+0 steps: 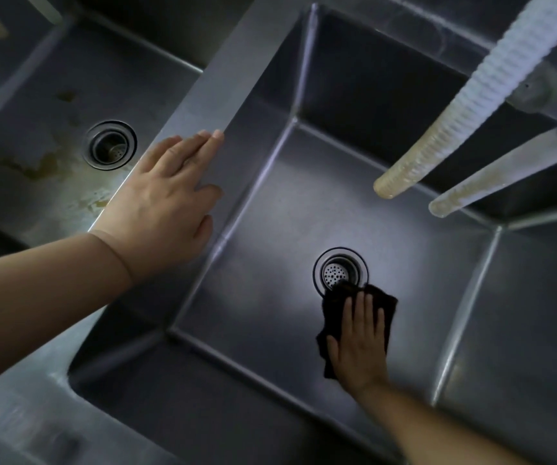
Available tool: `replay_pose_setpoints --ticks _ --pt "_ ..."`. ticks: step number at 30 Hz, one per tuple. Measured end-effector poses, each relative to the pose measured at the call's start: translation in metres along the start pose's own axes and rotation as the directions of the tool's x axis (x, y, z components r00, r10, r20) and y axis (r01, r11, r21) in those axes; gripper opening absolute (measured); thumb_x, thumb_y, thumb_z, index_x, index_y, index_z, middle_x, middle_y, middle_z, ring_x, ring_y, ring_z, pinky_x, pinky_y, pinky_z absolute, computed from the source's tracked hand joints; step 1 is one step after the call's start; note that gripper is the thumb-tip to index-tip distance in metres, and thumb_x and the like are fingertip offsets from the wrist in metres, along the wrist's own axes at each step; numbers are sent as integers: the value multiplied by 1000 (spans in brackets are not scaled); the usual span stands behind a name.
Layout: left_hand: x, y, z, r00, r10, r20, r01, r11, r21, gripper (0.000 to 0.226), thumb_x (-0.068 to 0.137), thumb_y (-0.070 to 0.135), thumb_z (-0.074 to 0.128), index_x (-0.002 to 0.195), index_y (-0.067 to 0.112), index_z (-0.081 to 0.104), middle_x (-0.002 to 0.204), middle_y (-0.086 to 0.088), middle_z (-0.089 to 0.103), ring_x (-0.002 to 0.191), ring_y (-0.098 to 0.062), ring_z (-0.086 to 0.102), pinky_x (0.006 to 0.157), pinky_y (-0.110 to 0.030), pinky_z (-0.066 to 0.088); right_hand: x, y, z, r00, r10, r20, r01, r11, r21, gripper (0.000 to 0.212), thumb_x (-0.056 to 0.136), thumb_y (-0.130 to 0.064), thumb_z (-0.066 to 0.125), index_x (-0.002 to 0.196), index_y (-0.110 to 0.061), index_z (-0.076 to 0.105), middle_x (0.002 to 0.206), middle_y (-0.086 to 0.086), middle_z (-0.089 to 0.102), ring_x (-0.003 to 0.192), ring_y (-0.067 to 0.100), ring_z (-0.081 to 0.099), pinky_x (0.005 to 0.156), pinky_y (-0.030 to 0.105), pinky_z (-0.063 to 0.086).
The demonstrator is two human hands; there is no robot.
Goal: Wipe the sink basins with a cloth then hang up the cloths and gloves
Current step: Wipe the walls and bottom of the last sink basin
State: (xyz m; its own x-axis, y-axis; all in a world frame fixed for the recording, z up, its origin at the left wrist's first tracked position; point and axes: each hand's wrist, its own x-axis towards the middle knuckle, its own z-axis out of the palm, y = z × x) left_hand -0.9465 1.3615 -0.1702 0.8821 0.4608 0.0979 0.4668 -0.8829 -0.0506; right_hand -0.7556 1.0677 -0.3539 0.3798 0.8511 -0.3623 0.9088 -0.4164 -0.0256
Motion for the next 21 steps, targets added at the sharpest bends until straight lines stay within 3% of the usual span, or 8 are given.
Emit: replay_pose_setpoints --ticks 10,14,18,21 --pt "1 -1 0 1000 11 19 -11 1000 25 25 73 21 51 83 8 69 145 -25 37 131 -37 37 111 -48 28 33 -114 -13 962 -265 69 262 964 42 73 83 -46 34 140 -1 40 146 21 37 138 35 29 111 51 11" --pt "-1 3 -4 1000 29 10 -30 997 75 33 74 19 52 98 4 67 146 -24 36 133 -36 37 111 -49 27 50 -151 -11 913 -402 69 403 915 -4 73 86 -53 34 144 -9 34 151 14 30 142 29 21 116 55 11" --pt "-1 11 -7 973 230 14 -228 958 176 39 81 14 47 114 1 62 146 -19 39 138 -34 33 114 -51 25 38 -138 2 817 -572 74 577 813 -75 72 87 -55 38 146 -14 32 153 11 28 143 27 19 117 52 6" --pt "-2 12 -5 915 391 98 -401 860 316 40 86 9 40 120 0 61 144 -20 42 137 -35 33 109 -54 32 6 -96 14 744 -666 62 668 739 -88 70 87 -52 39 146 -16 31 154 9 26 143 26 19 113 48 13"
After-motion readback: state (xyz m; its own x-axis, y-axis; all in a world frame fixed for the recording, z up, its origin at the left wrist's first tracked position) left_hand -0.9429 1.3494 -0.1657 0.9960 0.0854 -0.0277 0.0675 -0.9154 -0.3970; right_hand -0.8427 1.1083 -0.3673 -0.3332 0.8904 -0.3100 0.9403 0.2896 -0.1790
